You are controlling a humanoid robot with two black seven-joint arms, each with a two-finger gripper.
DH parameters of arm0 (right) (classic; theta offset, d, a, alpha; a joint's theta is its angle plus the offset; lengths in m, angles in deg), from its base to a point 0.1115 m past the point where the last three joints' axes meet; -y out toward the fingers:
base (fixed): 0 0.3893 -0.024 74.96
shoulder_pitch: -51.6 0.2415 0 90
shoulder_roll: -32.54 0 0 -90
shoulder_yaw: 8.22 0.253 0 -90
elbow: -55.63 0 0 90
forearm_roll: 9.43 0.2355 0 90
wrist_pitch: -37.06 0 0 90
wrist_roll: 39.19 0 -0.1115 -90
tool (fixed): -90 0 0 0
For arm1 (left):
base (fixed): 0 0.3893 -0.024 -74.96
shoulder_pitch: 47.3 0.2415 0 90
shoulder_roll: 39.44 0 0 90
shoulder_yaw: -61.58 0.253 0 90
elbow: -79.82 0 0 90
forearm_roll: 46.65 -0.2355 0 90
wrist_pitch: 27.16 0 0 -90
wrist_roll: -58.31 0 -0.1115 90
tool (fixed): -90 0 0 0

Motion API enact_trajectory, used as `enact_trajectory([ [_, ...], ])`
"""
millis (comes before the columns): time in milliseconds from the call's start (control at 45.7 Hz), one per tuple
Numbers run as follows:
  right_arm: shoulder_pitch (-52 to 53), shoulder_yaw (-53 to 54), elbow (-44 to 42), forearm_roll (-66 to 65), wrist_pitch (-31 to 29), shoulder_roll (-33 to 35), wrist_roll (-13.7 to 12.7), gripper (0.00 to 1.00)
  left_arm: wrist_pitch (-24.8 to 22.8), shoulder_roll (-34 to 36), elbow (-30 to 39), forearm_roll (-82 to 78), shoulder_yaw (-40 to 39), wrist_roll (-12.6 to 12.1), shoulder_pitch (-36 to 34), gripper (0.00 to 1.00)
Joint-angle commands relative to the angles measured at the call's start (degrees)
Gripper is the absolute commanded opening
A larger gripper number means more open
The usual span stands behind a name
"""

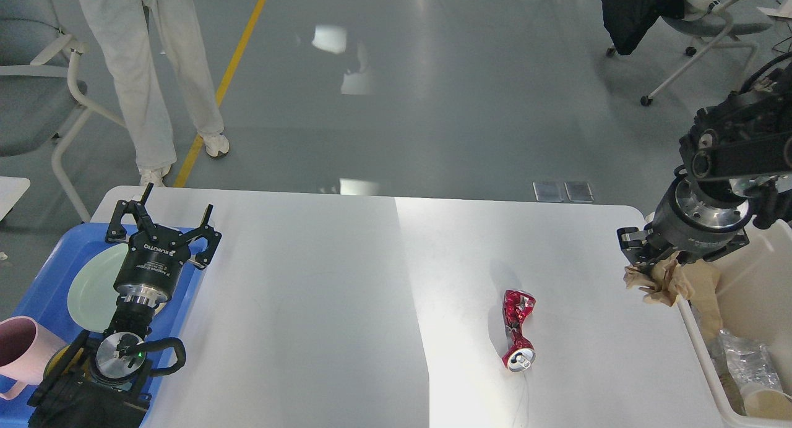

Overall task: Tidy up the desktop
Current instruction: 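Lift the crumpled paper and drop it into the white bin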

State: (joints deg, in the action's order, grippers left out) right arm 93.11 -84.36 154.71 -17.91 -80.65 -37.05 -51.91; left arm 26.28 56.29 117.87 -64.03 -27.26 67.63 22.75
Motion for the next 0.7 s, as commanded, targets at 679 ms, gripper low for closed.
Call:
enact_trajectory([
  [679, -14.6, -12.4, -16.5, -0.4, 9.9, 17.5, 8.3, 0.0, 0.0, 0.0, 0.0, 0.1, 0.0, 0.0, 0.0, 0.97],
])
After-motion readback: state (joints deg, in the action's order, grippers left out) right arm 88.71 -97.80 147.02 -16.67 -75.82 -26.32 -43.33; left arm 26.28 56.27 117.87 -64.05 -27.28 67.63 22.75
